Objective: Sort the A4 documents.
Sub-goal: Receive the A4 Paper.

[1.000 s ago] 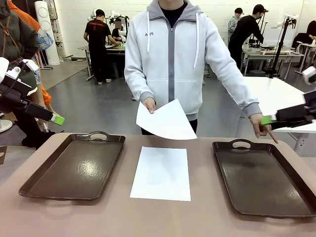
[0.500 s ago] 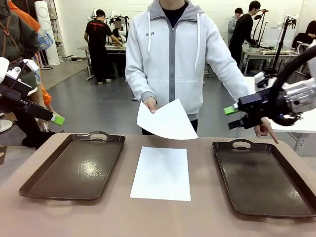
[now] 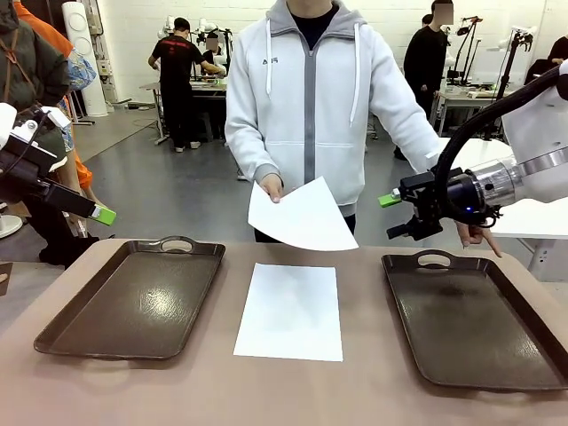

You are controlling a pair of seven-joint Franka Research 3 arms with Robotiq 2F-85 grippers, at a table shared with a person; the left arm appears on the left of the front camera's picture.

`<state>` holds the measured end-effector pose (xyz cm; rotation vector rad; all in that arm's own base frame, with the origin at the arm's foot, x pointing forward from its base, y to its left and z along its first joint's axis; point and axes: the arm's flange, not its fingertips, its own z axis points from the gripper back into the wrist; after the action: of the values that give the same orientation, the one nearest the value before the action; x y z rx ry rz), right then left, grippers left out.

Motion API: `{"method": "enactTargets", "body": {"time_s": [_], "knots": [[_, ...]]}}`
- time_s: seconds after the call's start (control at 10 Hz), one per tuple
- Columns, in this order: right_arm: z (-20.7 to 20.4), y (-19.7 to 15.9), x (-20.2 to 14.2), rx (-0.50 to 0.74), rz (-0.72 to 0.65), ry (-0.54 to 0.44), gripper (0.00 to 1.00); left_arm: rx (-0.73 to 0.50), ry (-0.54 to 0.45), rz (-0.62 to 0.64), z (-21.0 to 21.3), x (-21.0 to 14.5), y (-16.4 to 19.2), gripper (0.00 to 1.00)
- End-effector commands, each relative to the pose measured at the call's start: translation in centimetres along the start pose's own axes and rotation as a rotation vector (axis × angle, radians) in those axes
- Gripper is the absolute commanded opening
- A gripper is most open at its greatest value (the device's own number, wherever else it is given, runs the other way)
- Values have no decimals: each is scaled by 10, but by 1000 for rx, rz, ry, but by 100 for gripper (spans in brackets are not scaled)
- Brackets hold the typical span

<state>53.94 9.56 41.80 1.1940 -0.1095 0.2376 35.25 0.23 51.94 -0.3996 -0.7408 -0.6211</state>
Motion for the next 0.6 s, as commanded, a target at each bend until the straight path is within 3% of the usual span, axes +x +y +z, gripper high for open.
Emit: {"method": "enactTargets", "body": {"time_s": [0.0, 0.5], "knots": [[-14, -2, 12, 32, -51, -30, 100, -11, -3, -5, -1, -1, 3, 100], [-48, -15, 19, 77, -111, -73, 100, -11, -3, -5, -1, -1, 3, 100]]}}
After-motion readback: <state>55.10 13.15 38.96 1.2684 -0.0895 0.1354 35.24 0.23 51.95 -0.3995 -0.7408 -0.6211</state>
